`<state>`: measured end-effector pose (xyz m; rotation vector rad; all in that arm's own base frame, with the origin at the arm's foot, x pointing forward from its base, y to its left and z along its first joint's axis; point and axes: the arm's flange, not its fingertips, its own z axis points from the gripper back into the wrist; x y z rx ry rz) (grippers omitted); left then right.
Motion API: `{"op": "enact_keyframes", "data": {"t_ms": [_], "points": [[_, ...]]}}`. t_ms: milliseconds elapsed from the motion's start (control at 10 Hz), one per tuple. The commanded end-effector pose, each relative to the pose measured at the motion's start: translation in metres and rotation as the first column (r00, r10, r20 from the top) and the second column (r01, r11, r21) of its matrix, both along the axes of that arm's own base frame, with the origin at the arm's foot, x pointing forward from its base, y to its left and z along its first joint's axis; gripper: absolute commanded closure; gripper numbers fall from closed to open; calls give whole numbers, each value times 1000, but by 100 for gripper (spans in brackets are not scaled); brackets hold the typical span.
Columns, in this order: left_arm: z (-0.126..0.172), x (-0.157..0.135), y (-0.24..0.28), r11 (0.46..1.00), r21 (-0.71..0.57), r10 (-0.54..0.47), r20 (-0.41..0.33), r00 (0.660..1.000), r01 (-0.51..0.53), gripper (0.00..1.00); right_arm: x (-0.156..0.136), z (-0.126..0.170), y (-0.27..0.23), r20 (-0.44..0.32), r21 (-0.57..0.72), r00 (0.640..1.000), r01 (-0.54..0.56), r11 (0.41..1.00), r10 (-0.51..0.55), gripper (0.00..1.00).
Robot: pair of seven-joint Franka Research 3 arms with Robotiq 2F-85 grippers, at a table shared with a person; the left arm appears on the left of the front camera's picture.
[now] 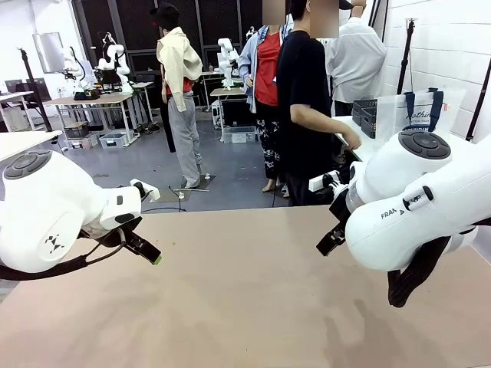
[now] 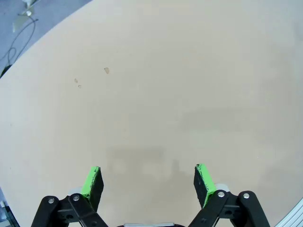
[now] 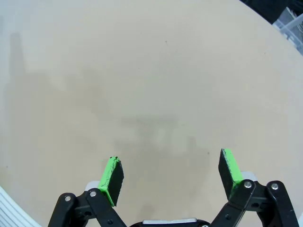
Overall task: Transfer purchased items from the store into the shopping bag.
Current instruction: Open the Reusable shopping bag in the center of the table.
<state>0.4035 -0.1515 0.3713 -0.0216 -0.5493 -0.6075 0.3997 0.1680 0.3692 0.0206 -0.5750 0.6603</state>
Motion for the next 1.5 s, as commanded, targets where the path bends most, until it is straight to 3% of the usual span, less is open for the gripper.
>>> {"op": "enact_keyframes", "data": {"t_ms": [0, 1400], "points": [[0, 0, 1, 1000, 0, 1, 0, 1000, -1, 0, -1, 0, -1, -9, -4, 1000, 0, 1000, 0, 0], [0, 0, 1, 1000, 0, 1, 0, 1000, -1, 0, -1, 0, -1, -9, -4, 1000, 0, 1000, 0, 0]]}}
